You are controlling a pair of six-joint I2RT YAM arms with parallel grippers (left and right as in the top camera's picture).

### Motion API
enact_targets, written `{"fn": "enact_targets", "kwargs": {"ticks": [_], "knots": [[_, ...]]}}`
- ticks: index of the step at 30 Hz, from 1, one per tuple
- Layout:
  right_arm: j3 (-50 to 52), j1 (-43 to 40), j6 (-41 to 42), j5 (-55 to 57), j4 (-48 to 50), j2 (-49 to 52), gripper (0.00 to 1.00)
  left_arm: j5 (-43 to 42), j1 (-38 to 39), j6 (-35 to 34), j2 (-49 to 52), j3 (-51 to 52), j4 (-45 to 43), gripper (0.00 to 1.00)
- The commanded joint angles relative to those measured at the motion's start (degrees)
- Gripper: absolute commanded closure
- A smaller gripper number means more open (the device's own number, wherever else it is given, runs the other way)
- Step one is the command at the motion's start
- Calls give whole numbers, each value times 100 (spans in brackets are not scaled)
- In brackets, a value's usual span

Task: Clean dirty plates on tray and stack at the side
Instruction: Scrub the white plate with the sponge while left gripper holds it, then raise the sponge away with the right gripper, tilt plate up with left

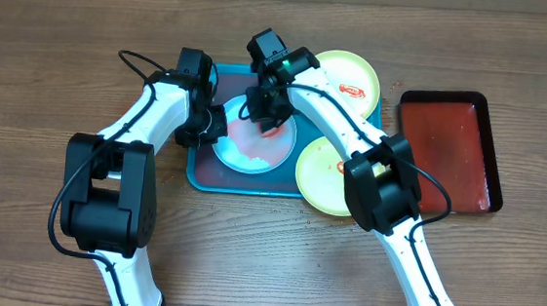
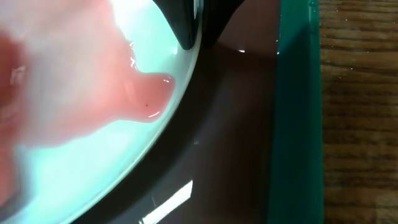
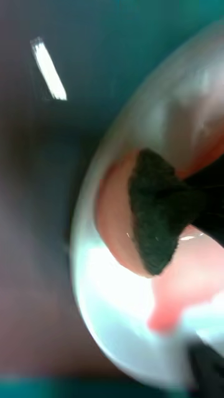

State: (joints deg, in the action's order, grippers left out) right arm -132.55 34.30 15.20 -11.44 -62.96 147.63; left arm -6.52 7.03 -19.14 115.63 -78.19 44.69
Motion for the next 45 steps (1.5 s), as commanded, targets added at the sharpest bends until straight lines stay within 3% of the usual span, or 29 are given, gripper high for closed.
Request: {"fn": "enact_targets", "kwargs": {"ticks": [1, 9, 18, 23, 29, 45], "knots": [[17, 238, -291, -1462, -192, 168, 96, 68, 50, 92, 127, 111, -20, 96], [9, 125, -328, -1266, -1158, 125, 96, 68, 50, 92, 127, 111, -17, 96], [9, -186, -149, 874, -1694, -658, 96, 70, 50, 92, 127, 111, -111, 96], [9, -321, -111, 916, -1720, -1318, 96, 70, 50, 101, 127, 111, -195, 96], [9, -636, -22, 811, -1886, -2194, 96, 116, 44, 719, -63, 13, -72, 96], [9, -1733, -42, 623, -1950, -2883, 96, 2240, 127, 1189, -1659, -151, 245, 96]]}}
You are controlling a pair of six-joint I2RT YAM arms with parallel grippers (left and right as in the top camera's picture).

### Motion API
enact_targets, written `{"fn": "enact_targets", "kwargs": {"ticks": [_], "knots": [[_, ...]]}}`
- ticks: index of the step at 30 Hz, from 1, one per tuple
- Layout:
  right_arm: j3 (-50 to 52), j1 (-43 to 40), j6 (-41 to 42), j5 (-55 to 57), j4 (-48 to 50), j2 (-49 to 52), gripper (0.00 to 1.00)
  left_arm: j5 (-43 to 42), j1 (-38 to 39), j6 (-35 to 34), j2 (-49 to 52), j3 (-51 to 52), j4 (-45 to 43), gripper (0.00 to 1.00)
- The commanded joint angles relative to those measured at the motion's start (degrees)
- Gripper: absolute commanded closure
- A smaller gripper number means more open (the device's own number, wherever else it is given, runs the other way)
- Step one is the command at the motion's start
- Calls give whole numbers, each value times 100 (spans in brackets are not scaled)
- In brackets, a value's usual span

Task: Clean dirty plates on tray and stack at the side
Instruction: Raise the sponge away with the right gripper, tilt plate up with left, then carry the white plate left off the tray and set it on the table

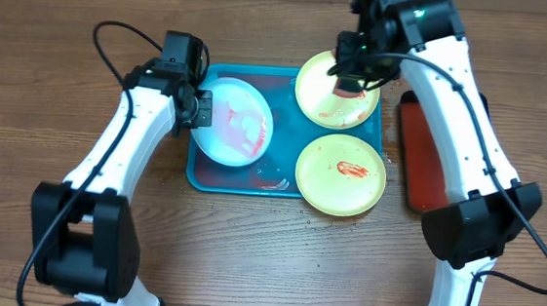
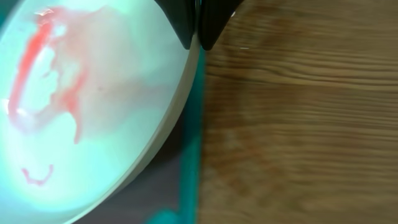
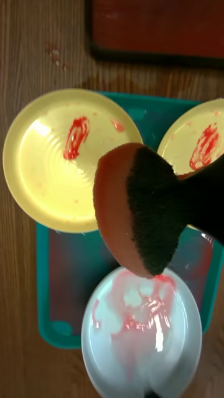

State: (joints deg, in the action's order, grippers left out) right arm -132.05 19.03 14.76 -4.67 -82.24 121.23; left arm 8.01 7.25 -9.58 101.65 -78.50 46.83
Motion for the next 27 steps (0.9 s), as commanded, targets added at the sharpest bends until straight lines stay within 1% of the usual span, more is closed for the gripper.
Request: {"fn": "enact_targets", "kwargs": {"ticks": [1, 6, 13, 15, 21, 23, 27], "knots": [[-42, -269, 2, -55, -39, -243, 96, 977, 151, 234, -319, -120, 37, 96], [-42, -573, 2, -55, -103, -243, 96, 1950, 529, 232, -511, -120, 31, 96], [-42, -883, 0, -55, -138, -243, 96, 3665, 1502, 223, -544, -122, 2, 96], [-42, -942, 0, -55, -160, -243, 96, 4315, 1834, 210, -544, -122, -70, 96], [-42, -1016, 0, -50, -190, -240, 96, 5893, 2562, 212, -544, -122, -426, 96], [-42, -1016, 0, -50, -208, -240, 96, 6472, 2767, 214, -544, -122, -542, 96], [-42, -1016, 0, -50, -214, -243, 96, 7337, 3042, 236, -544, -122, -730, 96]]}}
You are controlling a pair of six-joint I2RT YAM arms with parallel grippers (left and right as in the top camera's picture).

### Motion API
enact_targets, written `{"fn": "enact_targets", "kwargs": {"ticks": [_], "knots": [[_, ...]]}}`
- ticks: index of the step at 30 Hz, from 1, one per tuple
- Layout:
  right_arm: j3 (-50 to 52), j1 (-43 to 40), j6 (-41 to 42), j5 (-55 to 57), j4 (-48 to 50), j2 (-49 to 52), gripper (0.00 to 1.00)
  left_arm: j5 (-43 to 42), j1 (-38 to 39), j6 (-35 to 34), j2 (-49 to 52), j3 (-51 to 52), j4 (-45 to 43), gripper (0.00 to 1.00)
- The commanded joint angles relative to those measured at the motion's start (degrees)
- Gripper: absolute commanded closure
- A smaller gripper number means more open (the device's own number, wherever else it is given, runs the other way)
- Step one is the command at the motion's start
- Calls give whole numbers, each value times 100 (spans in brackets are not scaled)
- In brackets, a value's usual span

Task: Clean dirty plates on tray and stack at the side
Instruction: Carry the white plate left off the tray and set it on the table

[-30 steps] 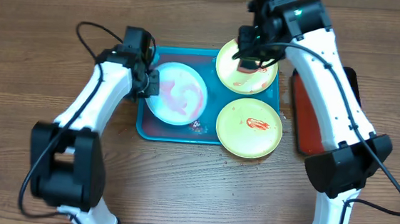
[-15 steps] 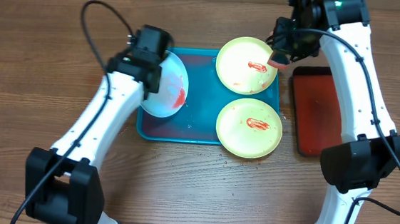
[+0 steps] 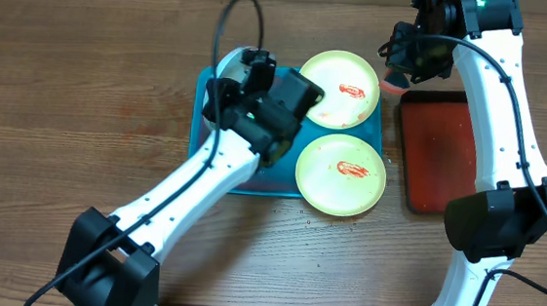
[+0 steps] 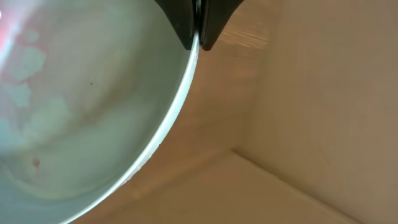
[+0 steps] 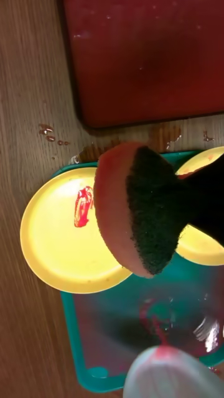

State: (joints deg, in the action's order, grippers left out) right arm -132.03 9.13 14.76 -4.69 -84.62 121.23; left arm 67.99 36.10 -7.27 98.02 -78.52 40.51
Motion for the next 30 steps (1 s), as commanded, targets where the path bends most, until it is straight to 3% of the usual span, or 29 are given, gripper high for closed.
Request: {"fn": "enact_targets", "kwargs": {"ticks": [1, 5, 13, 20, 24, 30], "knots": [[-44, -26, 0, -48, 24, -243, 96, 1537, 203, 7, -181, -120, -138, 96], [-44, -26, 0, -48, 24, -243, 96, 2079, 361, 4, -181, -120, -181, 96], [-44, -26, 0, -48, -7, -243, 96, 1895, 420, 2, -181, -120, -177, 96], [-44, -26, 0, -50, -50, -240, 96, -909, 190, -210, -181, -118, 236, 96], [-44, -26, 0, -48, -98, -240, 96, -2804, -461, -887, -199, -120, 446, 96], [-44, -26, 2, -50, -105, -240, 96, -5639, -1934, -970, -306, -122, 525, 96]]}}
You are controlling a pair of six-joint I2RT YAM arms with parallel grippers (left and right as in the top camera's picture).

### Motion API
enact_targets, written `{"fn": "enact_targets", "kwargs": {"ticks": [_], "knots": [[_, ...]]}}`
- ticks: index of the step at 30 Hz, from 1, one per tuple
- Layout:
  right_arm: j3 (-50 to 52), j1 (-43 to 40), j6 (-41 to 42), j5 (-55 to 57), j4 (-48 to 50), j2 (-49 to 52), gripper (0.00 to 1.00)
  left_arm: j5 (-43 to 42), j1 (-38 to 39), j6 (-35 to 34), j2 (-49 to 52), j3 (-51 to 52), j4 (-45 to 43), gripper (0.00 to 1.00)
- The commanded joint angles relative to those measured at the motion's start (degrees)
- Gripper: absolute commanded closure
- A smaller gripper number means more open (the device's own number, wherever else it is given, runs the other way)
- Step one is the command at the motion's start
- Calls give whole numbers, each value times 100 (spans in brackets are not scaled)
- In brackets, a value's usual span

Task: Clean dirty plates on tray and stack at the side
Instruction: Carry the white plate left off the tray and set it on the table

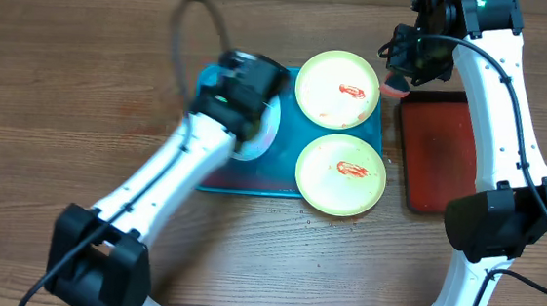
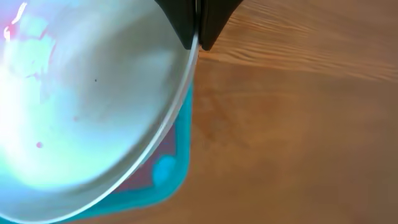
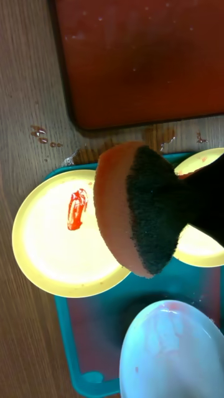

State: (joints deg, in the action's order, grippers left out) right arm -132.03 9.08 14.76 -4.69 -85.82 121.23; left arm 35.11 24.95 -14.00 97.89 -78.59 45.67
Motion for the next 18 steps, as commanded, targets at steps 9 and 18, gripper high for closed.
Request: {"fn": "enact_targets", "kwargs": {"ticks": [9, 18], "knots": [[-44, -22, 2, -50, 17, -240, 96, -4870, -3392, -293, -304, -111, 114, 96], [-44, -22, 2, -52, 15, -240, 96, -4057, -4876, -284, -195, 249, 203, 96]]}}
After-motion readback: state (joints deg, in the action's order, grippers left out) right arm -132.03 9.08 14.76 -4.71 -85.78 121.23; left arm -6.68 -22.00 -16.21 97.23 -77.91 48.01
